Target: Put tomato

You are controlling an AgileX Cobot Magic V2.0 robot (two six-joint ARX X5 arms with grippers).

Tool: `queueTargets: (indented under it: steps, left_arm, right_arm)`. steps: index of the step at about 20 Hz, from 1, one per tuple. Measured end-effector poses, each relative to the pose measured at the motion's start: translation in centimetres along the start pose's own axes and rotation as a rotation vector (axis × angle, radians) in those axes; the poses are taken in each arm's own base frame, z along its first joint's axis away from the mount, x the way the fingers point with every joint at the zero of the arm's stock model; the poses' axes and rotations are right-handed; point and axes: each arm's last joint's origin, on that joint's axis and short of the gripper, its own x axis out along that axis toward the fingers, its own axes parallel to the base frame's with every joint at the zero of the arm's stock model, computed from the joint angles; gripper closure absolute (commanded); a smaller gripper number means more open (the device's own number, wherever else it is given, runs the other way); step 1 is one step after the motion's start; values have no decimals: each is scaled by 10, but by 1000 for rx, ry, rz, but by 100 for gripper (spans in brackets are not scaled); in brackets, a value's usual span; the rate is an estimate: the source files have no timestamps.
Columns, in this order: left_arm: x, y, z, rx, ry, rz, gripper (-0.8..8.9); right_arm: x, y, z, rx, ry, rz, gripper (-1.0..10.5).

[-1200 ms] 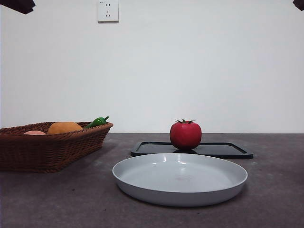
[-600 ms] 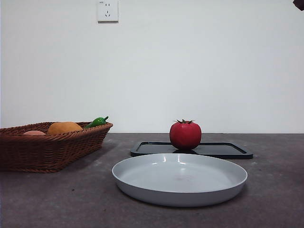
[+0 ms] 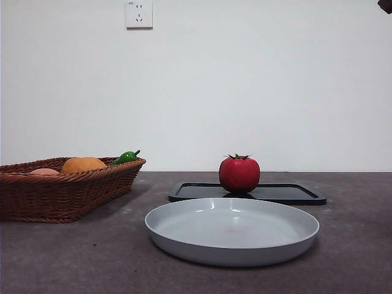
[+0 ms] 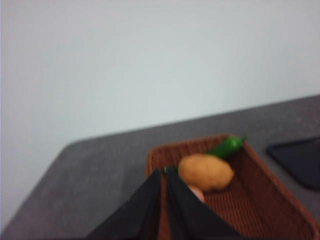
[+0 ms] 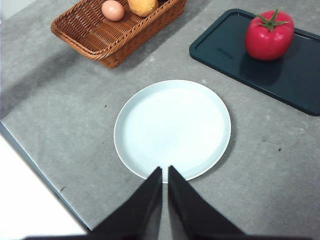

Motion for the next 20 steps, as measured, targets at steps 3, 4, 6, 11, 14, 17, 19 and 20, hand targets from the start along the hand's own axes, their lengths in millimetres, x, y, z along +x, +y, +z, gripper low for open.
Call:
queueTargets:
  steps: [3, 4, 6, 11, 14, 17, 19, 20]
  left_arm:
    - [0, -3, -22, -19, 39, 2, 797]
    - [0, -4, -27, -21, 51, 4, 797]
    - [0, -5, -36, -23, 72, 12, 797]
    - [0, -7, -48, -32, 144, 7, 797]
    - [-1, -8, -54, -40, 208, -2, 797]
    - [-1, -8, -55, -42, 217, -2, 797]
    - [-1, -8, -55, -44, 217, -2, 797]
    - [-1, -8, -55, -44, 217, -2, 797]
  right_arm:
    - [0, 0, 0, 0, 0, 0, 940]
    - [0, 0, 0, 0, 0, 0, 940]
    - [0, 0, 0, 0, 0, 0, 940]
    - [0, 0, 0, 0, 0, 0, 939]
    - [0, 0, 0, 0, 0, 0, 940]
    - [0, 0, 0, 0, 0, 0, 940]
    - [0, 0, 0, 0, 0, 0, 940]
    - [0, 0, 0, 0, 0, 0, 940]
